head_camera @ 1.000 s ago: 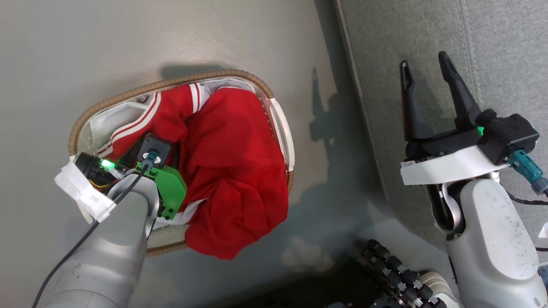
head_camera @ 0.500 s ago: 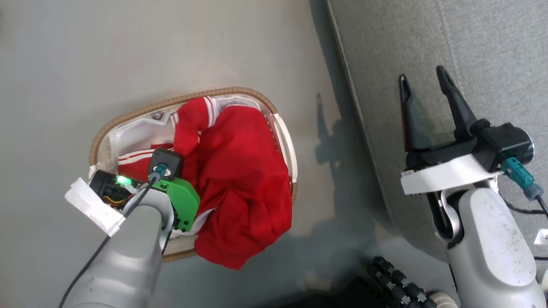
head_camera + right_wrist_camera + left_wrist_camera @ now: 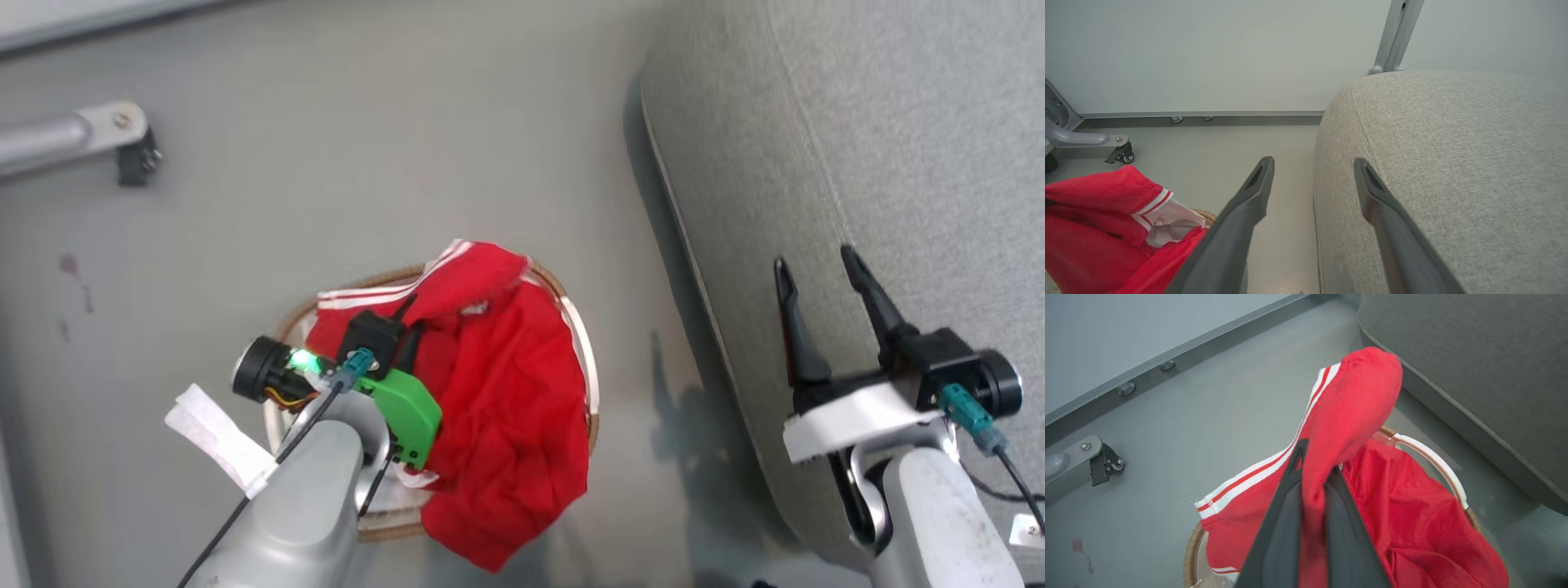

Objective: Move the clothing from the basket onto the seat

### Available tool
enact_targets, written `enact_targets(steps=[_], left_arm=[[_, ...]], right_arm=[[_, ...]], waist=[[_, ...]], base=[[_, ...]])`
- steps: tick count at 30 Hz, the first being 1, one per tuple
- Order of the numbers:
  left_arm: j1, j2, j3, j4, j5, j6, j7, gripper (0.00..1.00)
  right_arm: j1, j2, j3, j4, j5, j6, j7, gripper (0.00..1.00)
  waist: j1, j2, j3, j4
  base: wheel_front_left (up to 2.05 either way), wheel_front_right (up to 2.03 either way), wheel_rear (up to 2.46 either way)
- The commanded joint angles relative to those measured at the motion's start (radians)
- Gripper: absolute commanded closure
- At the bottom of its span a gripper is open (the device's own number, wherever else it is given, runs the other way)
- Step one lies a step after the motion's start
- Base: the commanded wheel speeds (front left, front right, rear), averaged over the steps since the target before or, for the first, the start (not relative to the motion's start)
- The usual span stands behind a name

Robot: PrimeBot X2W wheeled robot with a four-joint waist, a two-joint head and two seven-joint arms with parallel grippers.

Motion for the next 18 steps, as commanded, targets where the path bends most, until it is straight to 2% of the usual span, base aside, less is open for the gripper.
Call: enact_targets(steps=[1,10,15,18], left_arm=[[0.024,-0.001,-0.005,-0.023,-0.013,-0.006,-0.004,1.0],[0.032,-0.003,-0.078,-0.193,-0.063,-0.007,-0.004,1.0],[-0.019,0.006,-0.125,-0.266,-0.113,-0.007,-0.004,1.0],[-0.067,0.008,-0.136,-0.295,-0.135,-0.006,-0.004,1.0]], right_arm=[[0.026,-0.005,-0.005,0.004,-0.01,-0.001,-0.002,0.0],[0.134,-0.005,-0.016,0.025,-0.024,-0.001,-0.002,0.0],[0.191,-0.005,-0.013,0.031,-0.026,-0.001,-0.002,0.0],[0.205,-0.004,-0.013,0.033,-0.03,-0.001,-0.002,0.0]], waist=[[0.0,0.0,-0.167,0.079],[0.0,0.0,-0.367,0.128],[0.0,0.0,-0.465,0.143],[0.0,0.0,-0.489,0.148]], base=[[0.0,0.0,0.0],[0.0,0.0,0.0],[0.0,0.0,0.0],[0.0,0.0,0.0]])
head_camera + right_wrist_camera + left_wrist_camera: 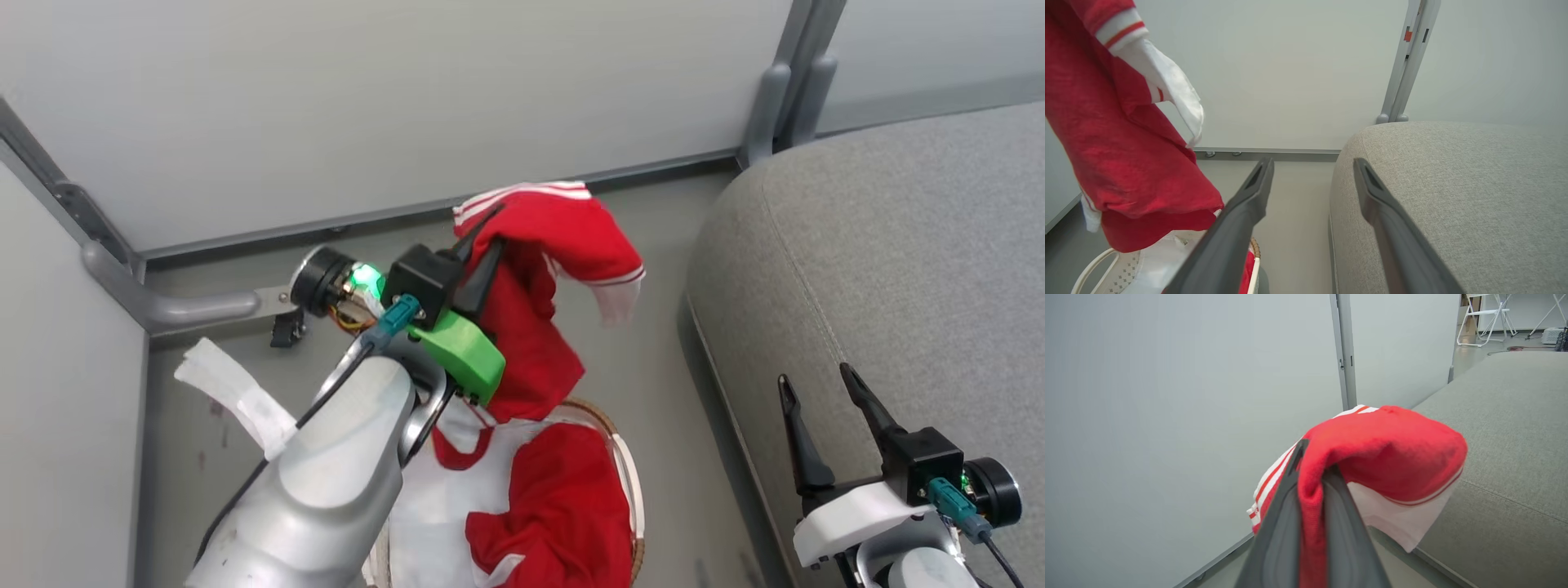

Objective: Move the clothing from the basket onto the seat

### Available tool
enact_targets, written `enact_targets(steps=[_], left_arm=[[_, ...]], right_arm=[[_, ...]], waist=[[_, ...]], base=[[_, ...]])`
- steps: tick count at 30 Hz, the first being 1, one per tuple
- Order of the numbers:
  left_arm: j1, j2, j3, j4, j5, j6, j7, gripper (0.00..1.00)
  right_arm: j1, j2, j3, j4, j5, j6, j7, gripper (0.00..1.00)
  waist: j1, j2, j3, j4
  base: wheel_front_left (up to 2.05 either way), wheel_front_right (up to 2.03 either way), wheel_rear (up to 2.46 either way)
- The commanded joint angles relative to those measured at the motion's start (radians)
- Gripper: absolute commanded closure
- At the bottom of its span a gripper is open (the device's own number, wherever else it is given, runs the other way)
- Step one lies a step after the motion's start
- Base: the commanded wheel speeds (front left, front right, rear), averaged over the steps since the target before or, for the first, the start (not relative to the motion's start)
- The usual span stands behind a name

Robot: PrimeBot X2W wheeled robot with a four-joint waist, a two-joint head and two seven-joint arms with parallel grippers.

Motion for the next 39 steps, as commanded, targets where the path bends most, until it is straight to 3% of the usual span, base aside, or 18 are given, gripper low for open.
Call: enact_targets(steps=[1,16,31,39], left_arm=[[-0.03,0.005,-0.002,-0.012,-0.016,0.001,-0.004,1.0],[-0.292,0.004,-0.079,-0.022,-0.048,0.001,0.008,1.0],[-0.445,-0.01,-0.165,-0.024,-0.094,0.001,0.037,1.0],[-0.472,-0.014,-0.22,-0.066,-0.126,0.001,0.041,1.0]], right_arm=[[0.016,-0.004,0.003,0.001,-0.006,-0.001,-0.002,0.0],[-0.023,-0.004,0.098,0.011,-0.035,-0.001,-0.002,0.0],[-0.131,-0.004,0.247,0.197,-0.088,-0.001,-0.002,0.0],[-0.191,-0.004,0.237,0.234,-0.108,-0.001,-0.002,0.0]], waist=[[0.0001,0.0,-0.095,0.046],[0.0001,0.0,-0.124,0.049],[0.0001,0.0,-0.119,0.116],[0.0001,0.0,-0.116,0.145]], base=[[0.0,0.0,0.0],[0.0,0.0,0.0],[0.0,0.0,0.0],[0.0,0.0,0.0]])
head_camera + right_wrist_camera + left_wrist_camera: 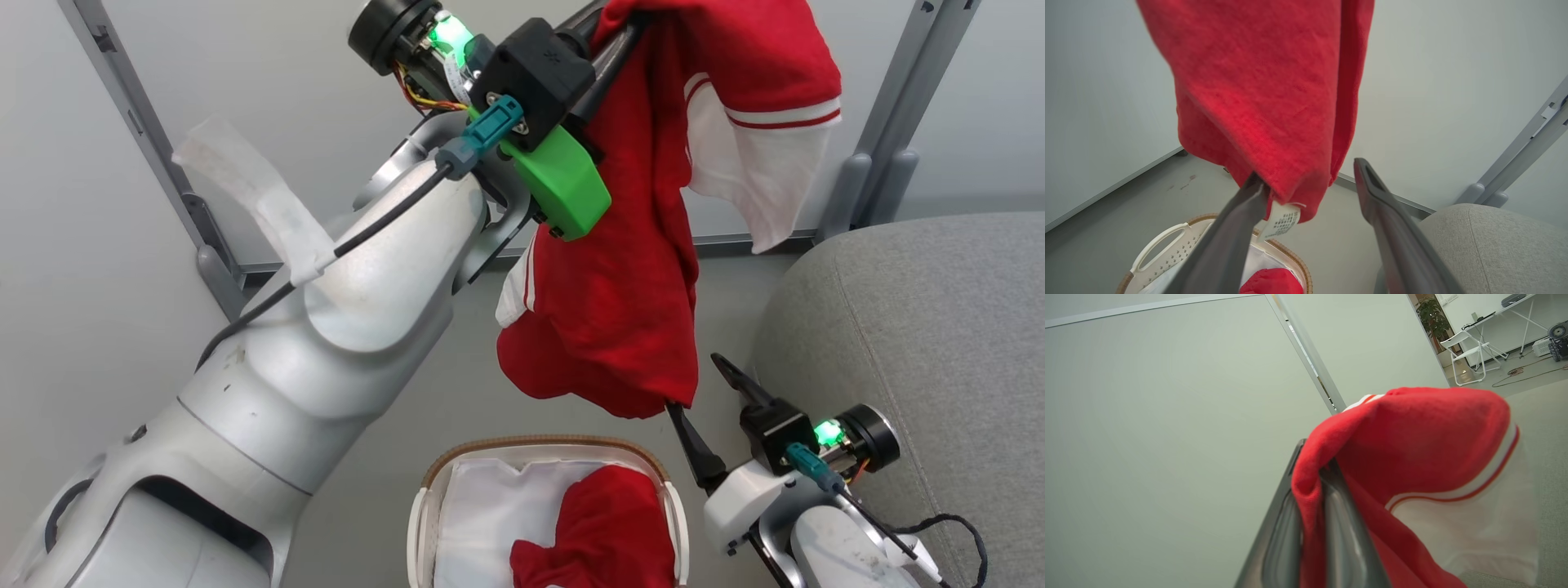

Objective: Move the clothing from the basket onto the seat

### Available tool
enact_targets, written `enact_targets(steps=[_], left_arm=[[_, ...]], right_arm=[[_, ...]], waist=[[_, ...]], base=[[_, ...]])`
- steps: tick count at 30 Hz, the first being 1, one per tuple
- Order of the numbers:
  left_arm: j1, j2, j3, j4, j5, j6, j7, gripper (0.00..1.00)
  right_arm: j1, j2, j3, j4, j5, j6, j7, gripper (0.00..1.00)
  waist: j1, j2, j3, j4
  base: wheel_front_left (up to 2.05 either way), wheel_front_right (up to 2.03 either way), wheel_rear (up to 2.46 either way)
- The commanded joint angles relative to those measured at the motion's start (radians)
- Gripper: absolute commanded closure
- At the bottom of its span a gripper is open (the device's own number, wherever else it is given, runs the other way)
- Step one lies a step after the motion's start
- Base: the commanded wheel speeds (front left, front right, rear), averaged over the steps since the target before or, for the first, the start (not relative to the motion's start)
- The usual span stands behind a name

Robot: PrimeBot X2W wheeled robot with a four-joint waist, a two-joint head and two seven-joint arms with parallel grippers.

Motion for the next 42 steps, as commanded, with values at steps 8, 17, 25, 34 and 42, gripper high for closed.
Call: enact_targets(steps=[8,17,25,34,42], left_arm=[[0.006,-0.002,-0.048,-0.061,-0.052,0.012,0.005,1.0],[0.056,0.002,-0.056,-0.014,-0.085,0.031,-0.007,1.0],[0.096,0.016,-0.049,0.034,-0.101,0.037,-0.021,1.0],[0.198,0.038,-0.034,0.084,-0.149,0.029,-0.037,0.0],[0.364,0.051,-0.032,0.1,-0.191,0.014,-0.044,0.0]], right_arm=[[-0.113,-0.004,0.056,0.042,0.0,-0.001,-0.002,0.46],[-0.127,-0.004,0.105,0.053,0.042,-0.001,-0.002,1.0],[-0.106,-0.004,0.108,0.023,0.06,-0.001,-0.002,1.0],[-0.095,-0.004,0.055,-0.03,0.064,-0.001,-0.002,1.0],[-0.098,-0.004,-0.012,-0.093,0.05,-0.001,-0.002,1.0]], waist=[[0.0001,-0.0001,0.006,0.018],[0.0001,-0.0001,0.005,0.009],[0.0001,-0.0001,0.001,-0.01],[0.0001,-0.0001,0.005,-0.024],[0.0001,-0.0001,0.017,-0.03]], base=[[0.0,0.0,0.0],[0.0,0.0,0.0],[0.0,0.0,0.0],[0.0,0.0,0.0],[0.0,0.0,0.0]])
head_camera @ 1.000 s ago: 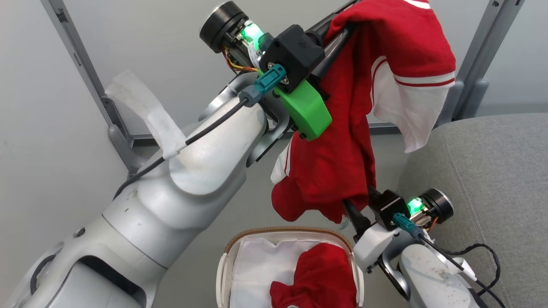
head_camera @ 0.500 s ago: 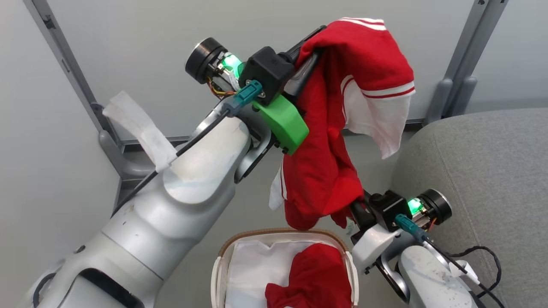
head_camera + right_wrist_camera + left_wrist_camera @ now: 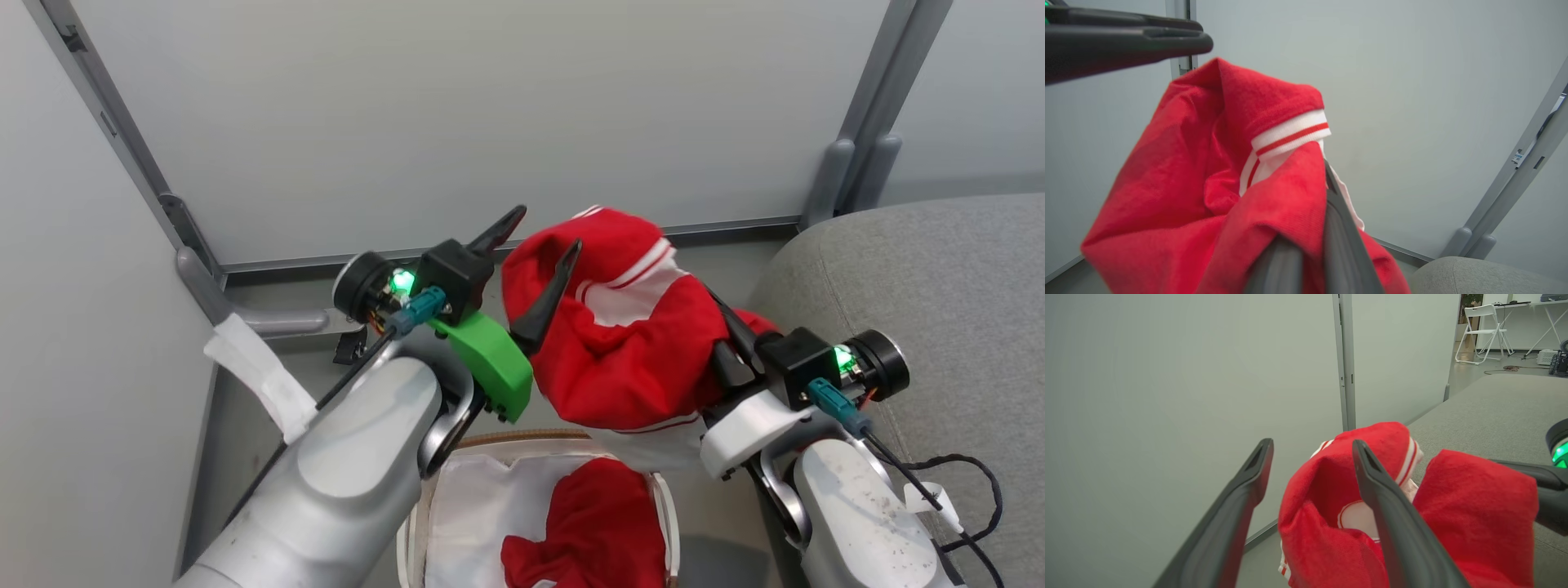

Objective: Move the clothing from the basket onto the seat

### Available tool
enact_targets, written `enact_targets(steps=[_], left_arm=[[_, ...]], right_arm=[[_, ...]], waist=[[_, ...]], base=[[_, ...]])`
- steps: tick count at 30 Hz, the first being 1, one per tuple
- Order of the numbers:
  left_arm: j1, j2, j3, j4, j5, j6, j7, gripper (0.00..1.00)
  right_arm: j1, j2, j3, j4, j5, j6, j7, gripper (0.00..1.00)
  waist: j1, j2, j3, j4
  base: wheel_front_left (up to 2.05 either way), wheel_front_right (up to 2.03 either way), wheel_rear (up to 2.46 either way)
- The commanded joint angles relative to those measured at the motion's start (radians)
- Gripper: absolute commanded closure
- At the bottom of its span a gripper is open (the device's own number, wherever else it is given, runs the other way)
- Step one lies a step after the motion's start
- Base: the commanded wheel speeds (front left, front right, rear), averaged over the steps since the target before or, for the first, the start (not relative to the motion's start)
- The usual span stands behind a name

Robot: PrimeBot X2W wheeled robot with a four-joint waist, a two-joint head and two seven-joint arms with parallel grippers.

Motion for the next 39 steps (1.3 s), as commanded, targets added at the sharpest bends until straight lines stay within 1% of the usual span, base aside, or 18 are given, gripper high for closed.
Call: enact_targets(steps=[1,5,9,18,26,30,32,39], left_arm=[[0.037,0.005,0.004,0.002,-0.012,-0.005,-0.004,0.0],[0.121,0.013,0.02,-0.002,-0.026,-0.008,-0.004,0.0],[0.191,0.016,0.058,-0.018,-0.024,-0.01,-0.004,0.0],[0.327,-0.001,0.175,-0.083,0.038,-0.013,-0.003,0.0],[0.396,-0.015,0.234,-0.114,0.096,-0.017,-0.003,0.0],[0.419,-0.024,0.258,-0.13,0.116,-0.016,-0.003,0.0],[0.43,-0.028,0.27,-0.137,0.124,-0.016,-0.003,0.0],[0.458,-0.039,0.303,-0.159,0.145,-0.017,-0.003,0.0]], right_arm=[[0.011,-0.004,-0.011,-0.012,-0.006,-0.001,-0.002,1.0],[0.011,-0.004,-0.042,-0.038,-0.011,-0.001,-0.002,1.0],[0.012,-0.004,-0.07,-0.056,-0.019,-0.001,-0.002,1.0],[0.025,-0.004,-0.121,-0.077,-0.037,-0.001,-0.002,1.0],[0.01,-0.004,-0.143,-0.082,-0.046,-0.001,-0.002,1.0],[-0.004,-0.004,-0.157,-0.09,-0.061,-0.001,-0.002,1.0],[-0.007,-0.004,-0.162,-0.096,-0.068,-0.001,-0.002,1.0],[-0.014,-0.004,-0.19,-0.125,-0.095,-0.001,-0.002,1.0]], waist=[[0.0,-0.0001,0.002,-0.001],[0.0,-0.0001,0.009,-0.004],[0.0,-0.0001,0.015,-0.006],[0.0,-0.0001,0.023,-0.016],[0.0,-0.0001,0.027,-0.035],[0.0,-0.0001,0.032,-0.072],[0.0,-0.0001,0.035,-0.101],[0.0,-0.0001,0.054,-0.224]], base=[[0.0,0.0,0.0],[0.0,0.0,0.0],[0.0,0.0,0.0],[0.0,0.0,0.0],[0.0,0.0,0.0],[0.0,0.0,0.0],[0.0,0.0,0.0],[0.0,0.0,0.0]])
